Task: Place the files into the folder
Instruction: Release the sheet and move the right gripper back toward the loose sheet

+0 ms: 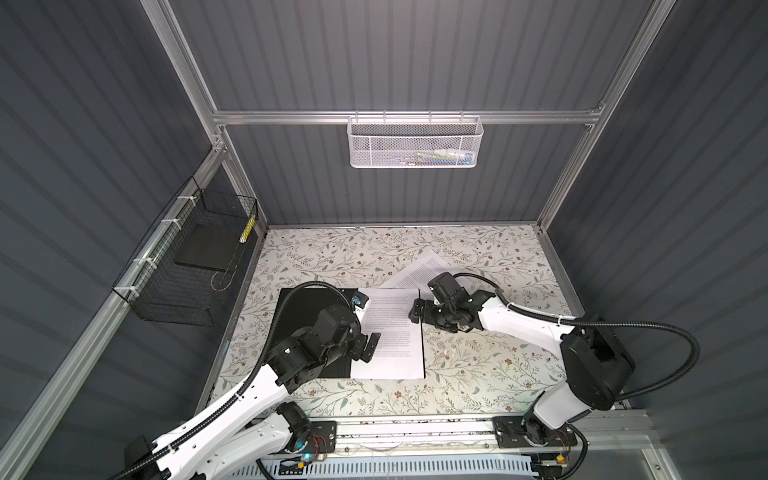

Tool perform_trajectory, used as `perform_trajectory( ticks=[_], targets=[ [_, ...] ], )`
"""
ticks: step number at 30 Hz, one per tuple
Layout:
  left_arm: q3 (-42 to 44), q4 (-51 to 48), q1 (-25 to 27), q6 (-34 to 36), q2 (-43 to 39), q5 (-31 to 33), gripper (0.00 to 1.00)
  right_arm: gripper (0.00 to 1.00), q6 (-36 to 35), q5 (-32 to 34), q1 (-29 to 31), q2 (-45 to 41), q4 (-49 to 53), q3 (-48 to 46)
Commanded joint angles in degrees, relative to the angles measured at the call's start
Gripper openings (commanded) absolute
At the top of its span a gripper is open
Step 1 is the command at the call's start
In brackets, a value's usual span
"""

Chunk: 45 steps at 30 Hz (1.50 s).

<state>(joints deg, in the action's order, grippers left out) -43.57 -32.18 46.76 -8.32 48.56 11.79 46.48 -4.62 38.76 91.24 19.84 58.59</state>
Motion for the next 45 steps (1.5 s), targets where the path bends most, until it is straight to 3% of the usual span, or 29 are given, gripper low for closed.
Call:
perform_trajectory(
  ticks=[1, 6, 13, 24, 38, 42, 45],
  targets=[
    [-2.0, -1.0, -0.3, 0.3, 0.0, -1.0, 1.00, 0.99, -5.2, 0.7, -4.5, 0.8, 4.1, 3.1],
    [-1.9, -1.1, -0.3, 0.3, -0.1, -0.7, 1.00, 0.99, -7.2, -4.1, -8.9, 7.8, 2.9, 9.6],
    [-1.8, -1.0, -0.4, 0.5, 0.2, -0.6, 1.00, 0.99, -3.2, -7.9, -10.4, 18.6, -1.8, 17.0],
    [-1.8, -0.6, -0.4, 0.7, 0.5, -0.7, 1.00, 0.99, 3.4, -11.8, -11.5, 24.8, -6.2, 16.2],
    [-1.9, 2.3, -0.4, -0.2, -2.7, -0.9, 1.00, 0.99, 5.6, -11.6, -23.0, 12.9, -8.2, 0.0],
    [-2.7, 4.9, -0.4, -2.3, -1.3, -5.9, 1.00, 0.99, 4.1, -12.7, -27.9, 6.8, -8.6, -6.0],
    [-5.5, 5.5, -0.4, -4.0, 4.1, -11.6, 1.00, 0.99, 2.4, -14.0, -32.2, 2.3, -8.2, -9.9]
  ],
)
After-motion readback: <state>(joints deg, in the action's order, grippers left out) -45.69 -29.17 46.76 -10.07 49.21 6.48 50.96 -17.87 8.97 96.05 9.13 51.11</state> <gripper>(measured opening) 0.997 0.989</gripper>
